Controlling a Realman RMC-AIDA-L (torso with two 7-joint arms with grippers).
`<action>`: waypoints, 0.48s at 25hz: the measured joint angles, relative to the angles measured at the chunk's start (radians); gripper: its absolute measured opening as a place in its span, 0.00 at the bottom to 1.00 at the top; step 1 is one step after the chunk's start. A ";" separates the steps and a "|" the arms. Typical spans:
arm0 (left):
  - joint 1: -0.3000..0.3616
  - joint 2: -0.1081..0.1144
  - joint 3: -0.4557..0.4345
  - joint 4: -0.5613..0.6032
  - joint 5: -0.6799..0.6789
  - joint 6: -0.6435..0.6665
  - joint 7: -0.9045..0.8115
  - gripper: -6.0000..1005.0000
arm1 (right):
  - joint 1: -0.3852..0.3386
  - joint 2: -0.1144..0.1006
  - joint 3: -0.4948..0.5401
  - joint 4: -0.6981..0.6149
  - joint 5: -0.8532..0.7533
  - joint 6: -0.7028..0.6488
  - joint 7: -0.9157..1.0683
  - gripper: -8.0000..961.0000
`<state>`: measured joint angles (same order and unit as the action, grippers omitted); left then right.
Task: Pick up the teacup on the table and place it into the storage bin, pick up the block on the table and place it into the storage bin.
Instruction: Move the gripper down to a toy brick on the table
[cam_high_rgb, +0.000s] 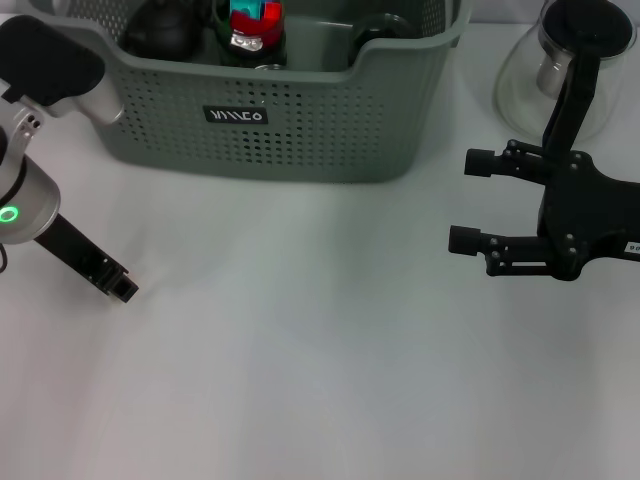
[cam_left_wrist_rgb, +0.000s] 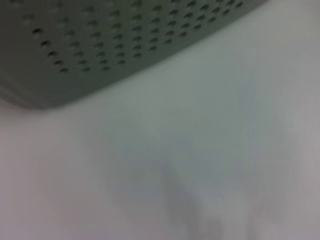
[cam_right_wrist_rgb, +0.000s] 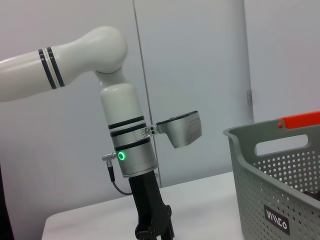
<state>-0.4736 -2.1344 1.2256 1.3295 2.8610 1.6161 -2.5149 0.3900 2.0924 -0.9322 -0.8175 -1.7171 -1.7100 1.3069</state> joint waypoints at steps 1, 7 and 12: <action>-0.002 0.002 0.000 -0.006 0.000 -0.001 -0.003 0.42 | 0.000 0.000 0.000 0.000 0.000 0.000 0.000 0.96; -0.011 0.009 0.000 -0.035 0.000 -0.018 -0.018 0.42 | 0.000 0.002 0.000 0.000 -0.001 -0.001 0.000 0.96; -0.015 0.010 0.000 -0.054 -0.001 -0.028 -0.019 0.43 | -0.001 0.002 0.000 0.000 -0.001 -0.001 0.000 0.96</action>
<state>-0.4887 -2.1245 1.2256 1.2757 2.8599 1.5879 -2.5336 0.3892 2.0942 -0.9326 -0.8175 -1.7182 -1.7105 1.3069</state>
